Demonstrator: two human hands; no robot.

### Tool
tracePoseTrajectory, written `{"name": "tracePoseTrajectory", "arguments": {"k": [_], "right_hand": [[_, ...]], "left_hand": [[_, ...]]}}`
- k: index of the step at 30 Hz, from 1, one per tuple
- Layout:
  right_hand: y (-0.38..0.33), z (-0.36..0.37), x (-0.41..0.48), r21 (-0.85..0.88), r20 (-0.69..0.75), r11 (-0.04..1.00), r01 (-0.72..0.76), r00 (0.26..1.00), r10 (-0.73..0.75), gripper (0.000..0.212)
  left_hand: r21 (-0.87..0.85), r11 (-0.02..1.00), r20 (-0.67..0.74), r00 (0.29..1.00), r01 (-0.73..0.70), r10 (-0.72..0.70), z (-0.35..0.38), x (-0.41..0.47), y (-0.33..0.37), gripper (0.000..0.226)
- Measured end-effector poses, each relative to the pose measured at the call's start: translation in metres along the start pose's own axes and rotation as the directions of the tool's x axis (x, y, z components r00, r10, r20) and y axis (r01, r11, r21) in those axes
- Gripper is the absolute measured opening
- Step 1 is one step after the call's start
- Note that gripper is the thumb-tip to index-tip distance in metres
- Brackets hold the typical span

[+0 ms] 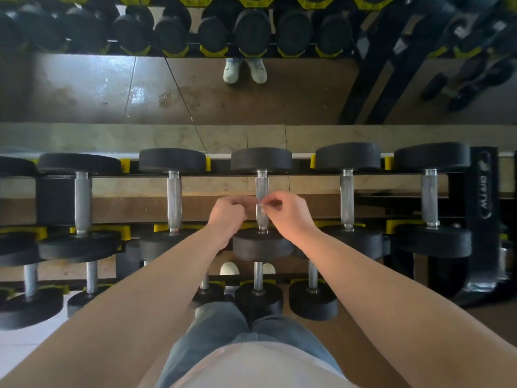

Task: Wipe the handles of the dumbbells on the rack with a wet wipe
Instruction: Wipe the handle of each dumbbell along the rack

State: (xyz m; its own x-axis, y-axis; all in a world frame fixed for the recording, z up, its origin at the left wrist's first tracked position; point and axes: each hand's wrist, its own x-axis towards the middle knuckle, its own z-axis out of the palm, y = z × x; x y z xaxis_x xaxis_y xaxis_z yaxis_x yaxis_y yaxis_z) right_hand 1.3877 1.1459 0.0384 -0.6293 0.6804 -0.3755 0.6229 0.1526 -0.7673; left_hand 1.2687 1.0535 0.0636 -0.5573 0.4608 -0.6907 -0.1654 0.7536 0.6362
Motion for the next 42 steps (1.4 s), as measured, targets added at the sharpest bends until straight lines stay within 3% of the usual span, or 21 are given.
{"name": "tracePoseTrajectory", "arguments": {"k": [3,6,10,14,17,21,28,32,34,38,42], "right_hand": [[-0.007,0.006,0.0,0.121,0.03,0.992,-0.033,0.999,0.03,0.012],[-0.015,0.009,-0.001,0.313,0.002,0.939,-0.143,0.989,0.149,0.016],[-0.026,0.008,-0.009,0.674,0.108,0.678,-0.295,0.947,0.304,0.023],[-0.03,0.013,-0.011,0.603,0.091,0.736,-0.308,0.943,0.319,0.025],[-0.026,0.018,-0.007,0.551,0.013,0.761,-0.342,0.915,0.402,0.022],[-0.019,0.022,-0.005,0.579,-0.107,0.725,-0.375,0.846,0.523,0.025],[-0.007,0.023,-0.015,0.456,-0.169,0.792,-0.404,0.835,0.524,0.021],[-0.009,0.024,-0.018,0.274,-0.151,0.869,-0.412,0.874,0.462,0.02],[-0.011,0.023,-0.018,0.211,-0.153,0.889,-0.406,0.885,0.441,0.019],[-0.011,0.021,-0.016,0.286,-0.141,0.856,-0.432,0.864,0.483,0.017],[-0.009,0.02,-0.017,0.304,-0.122,0.847,-0.437,0.864,0.489,0.016]], "left_hand": [[0.025,0.997,0.08,0.994,-0.071,0.069,-0.009,0.0,0.001,0.023],[0.037,0.993,0.151,0.983,-0.109,0.103,-0.019,0.006,0.001,0.018],[0.089,0.978,0.227,0.96,-0.189,0.165,-0.03,0.018,0.0,0.025],[0.108,0.976,0.16,0.972,-0.19,0.172,-0.029,0.036,-0.004,0.015],[0.027,0.992,0.093,0.989,-0.121,0.118,-0.022,0.051,0.002,0.011],[-0.086,0.982,0.079,0.981,-0.169,0.176,-0.01,0.06,0.018,0.013],[0.223,0.95,0.177,0.967,-0.221,0.184,0.0,0.062,-0.016,0.016],[0.226,0.964,0.225,0.971,-0.137,0.085,0.004,0.046,-0.033,0.013],[0.166,0.976,0.164,0.98,-0.138,0.111,0.006,0.048,-0.021,0.011],[-0.099,0.991,0.021,0.995,-0.091,0.094,0.007,0.062,0.02,0.016],[-0.191,0.982,0.025,1.0,-0.003,0.008,0.008,0.057,0.011,0.022]]}}
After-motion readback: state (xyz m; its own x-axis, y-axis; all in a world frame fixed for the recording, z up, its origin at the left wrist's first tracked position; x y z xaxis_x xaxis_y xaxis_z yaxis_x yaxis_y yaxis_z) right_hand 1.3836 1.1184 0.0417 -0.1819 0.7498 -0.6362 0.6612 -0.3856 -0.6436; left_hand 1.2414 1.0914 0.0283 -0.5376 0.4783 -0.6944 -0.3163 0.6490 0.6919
